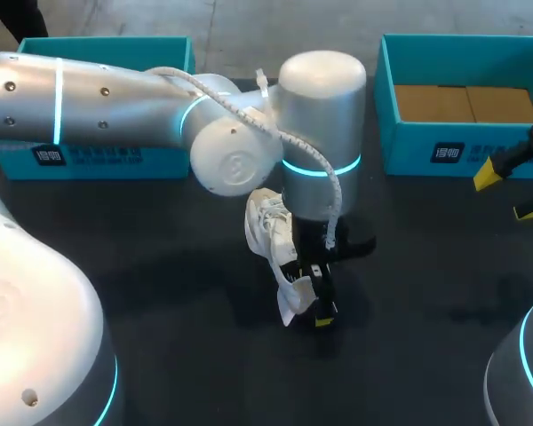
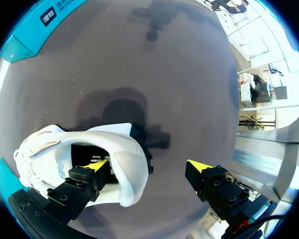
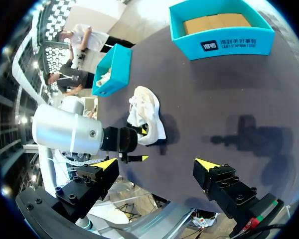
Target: Take the shoe out of the shoebox, open the shoe tongue, remove and reinsert the insole, then place the shoe into the shoebox
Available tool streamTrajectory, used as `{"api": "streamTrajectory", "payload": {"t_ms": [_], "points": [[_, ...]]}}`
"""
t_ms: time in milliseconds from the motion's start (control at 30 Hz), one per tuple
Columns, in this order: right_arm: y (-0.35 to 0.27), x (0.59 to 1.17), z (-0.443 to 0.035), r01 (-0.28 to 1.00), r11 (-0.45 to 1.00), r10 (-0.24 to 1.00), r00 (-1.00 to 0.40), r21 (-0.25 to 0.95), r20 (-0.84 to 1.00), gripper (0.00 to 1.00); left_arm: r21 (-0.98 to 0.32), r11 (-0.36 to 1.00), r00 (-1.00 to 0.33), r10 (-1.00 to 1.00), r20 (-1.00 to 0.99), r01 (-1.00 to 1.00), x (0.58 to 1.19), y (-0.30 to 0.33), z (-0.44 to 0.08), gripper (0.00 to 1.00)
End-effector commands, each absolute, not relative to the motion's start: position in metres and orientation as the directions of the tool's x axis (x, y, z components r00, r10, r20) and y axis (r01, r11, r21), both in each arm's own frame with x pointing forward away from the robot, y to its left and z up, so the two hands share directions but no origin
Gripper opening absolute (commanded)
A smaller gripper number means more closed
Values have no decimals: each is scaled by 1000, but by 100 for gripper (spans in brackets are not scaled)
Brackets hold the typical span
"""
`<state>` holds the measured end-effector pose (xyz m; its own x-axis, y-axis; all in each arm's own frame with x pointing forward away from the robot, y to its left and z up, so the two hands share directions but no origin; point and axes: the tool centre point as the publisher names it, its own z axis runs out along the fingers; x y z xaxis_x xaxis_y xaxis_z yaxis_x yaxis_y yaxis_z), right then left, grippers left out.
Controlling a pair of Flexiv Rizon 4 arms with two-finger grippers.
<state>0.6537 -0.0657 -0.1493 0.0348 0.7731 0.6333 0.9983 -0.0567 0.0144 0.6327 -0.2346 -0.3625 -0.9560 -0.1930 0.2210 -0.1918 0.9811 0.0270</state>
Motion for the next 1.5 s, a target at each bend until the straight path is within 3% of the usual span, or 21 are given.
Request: {"api": "streamTrajectory", "payload": {"t_ms": [33, 133, 367, 600, 800, 967, 1167, 1267, 1333, 1367, 1500], "points": [[-65, 654, -150, 998, -58, 775, 37, 13, 631, 100, 30, 980, -957, -196, 213, -195, 630, -237, -374, 100], [-65, 654, -150, 998, -58, 775, 37, 13, 631, 100, 31, 980, -960, -198, 197, -196, 630, -236, -381, 100], [-65, 654, -150, 998, -58, 775, 37, 13, 631, 100, 21, 982, -968, -188, 163, -187, 627, -232, -393, 87], [-65, 654, -150, 998, -58, 775, 37, 13, 631, 100, 14, 981, -973, -192, 130, -192, 626, -231, -397, 54], [-65, 654, -150, 998, -58, 775, 37, 13, 631, 100, 21, 981, -975, -196, 104, -195, 628, -232, -400, 50], [-65, 654, -150, 998, -58, 775, 37, 13, 631, 100, 25, 981, -976, -196, 91, -195, 628, -232, -405, 54], [-65, 654, -150, 998, -58, 775, 37, 13, 631, 100, 23, 978, -975, -210, 75, -208, 632, -230, -410, 45], [-65, 654, -150, 998, -58, 775, 37, 13, 631, 100, 23, 976, -974, -217, 63, -216, 633, -230, -412, 30], [-65, 654, -150, 998, -58, 775, 37, 13, 631, 100, 28, 974, -973, -225, 43, -224, 634, -229, -412, 4], [-65, 654, -150, 998, -58, 775, 37, 13, 631, 100, 28, 974, -973, -225, 42, -224, 635, -229, -412, 0], [-65, 654, -150, 998, -58, 775, 37, 13, 631, 100, 22, 975, -975, -220, 27, -220, 635, -227, -410, 0]]}}
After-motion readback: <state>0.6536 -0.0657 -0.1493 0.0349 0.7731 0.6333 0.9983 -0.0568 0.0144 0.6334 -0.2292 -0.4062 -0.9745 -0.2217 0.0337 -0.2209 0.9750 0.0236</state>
